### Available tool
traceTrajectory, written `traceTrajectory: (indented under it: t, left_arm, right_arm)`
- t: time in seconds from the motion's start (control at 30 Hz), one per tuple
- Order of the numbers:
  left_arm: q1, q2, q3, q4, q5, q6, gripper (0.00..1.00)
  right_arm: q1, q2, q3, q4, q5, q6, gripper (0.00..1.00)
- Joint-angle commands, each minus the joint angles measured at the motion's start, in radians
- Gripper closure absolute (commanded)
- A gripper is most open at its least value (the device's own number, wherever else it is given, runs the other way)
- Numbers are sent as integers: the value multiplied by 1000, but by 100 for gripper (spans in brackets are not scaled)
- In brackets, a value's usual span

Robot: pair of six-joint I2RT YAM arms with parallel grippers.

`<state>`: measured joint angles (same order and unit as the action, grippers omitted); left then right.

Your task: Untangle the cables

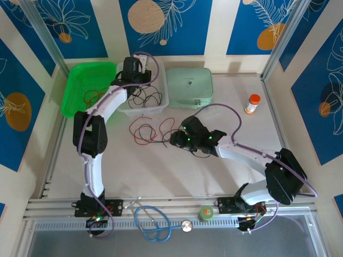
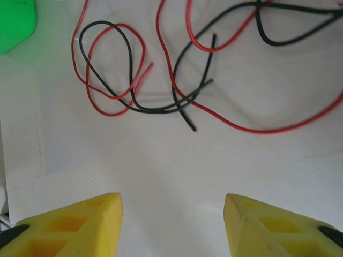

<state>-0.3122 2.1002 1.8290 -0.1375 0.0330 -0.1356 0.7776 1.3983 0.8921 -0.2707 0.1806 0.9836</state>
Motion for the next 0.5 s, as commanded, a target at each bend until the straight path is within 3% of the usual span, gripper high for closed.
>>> traceTrajectory:
  t: [0.0, 0.47]
  left_arm:
    - [15, 37, -26, 67, -10, 11, 100]
    - [75, 80, -171, 108, -183, 54, 100]
  right_arm:
    - [-13, 53, 66, -8, 11, -60, 48]
    - [-97, 394, 312, 1, 32, -150, 52]
